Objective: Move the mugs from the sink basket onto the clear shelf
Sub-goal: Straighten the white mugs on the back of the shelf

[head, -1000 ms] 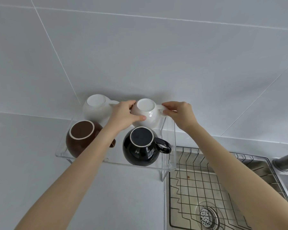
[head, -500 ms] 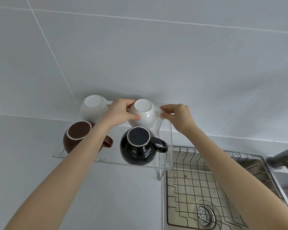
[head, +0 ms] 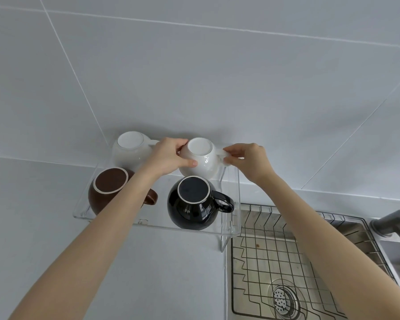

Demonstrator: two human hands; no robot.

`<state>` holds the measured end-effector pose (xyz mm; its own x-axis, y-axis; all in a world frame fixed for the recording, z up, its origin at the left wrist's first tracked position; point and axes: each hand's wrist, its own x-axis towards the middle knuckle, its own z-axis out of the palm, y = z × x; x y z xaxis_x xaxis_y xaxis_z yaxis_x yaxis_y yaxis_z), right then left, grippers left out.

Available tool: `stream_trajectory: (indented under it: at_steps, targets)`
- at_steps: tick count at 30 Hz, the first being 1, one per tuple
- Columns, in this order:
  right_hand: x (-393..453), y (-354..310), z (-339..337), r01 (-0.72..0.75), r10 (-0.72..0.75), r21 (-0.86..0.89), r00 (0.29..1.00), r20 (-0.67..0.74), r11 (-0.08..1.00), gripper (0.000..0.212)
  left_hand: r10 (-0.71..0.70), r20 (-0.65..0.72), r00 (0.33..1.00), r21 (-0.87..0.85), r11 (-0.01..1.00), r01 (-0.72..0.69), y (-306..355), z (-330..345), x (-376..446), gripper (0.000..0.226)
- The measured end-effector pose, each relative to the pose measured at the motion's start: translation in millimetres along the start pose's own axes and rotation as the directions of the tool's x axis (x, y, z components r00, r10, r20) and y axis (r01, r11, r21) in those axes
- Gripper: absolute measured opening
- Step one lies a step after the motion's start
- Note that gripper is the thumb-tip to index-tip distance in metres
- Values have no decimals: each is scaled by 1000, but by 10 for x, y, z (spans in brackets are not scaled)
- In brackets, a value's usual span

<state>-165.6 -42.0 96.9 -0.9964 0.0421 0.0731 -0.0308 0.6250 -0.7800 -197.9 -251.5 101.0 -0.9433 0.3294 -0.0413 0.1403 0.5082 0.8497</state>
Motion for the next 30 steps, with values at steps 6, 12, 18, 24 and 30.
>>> stream_trajectory:
  at_steps: [6,12,18,24,30]
  targets:
    - [62,-250,-38,40,-38,30,997,-62,999,36,7,-190,982,-5,1000,-8,62,-268,-50,78]
    - [178,-723,289,228,-230,63,973,18,972,25,-30,-349,937,240,963,121,-140,-917,-267,70]
    - [409,-942,796,291,-243,-174,936,255,941,33,-174,-277,945,199,952,233,-504,-1106,-304,80]
    - [533,-963,994,356,-236,-374,914,330,856,20,-104,-302,948,128,981,148,-604,-1062,-273,56]
    - [530,-956,982,370,-254,-377,912,322,849,20,-76,-227,971,123,987,106,-608,-1107,-223,49]
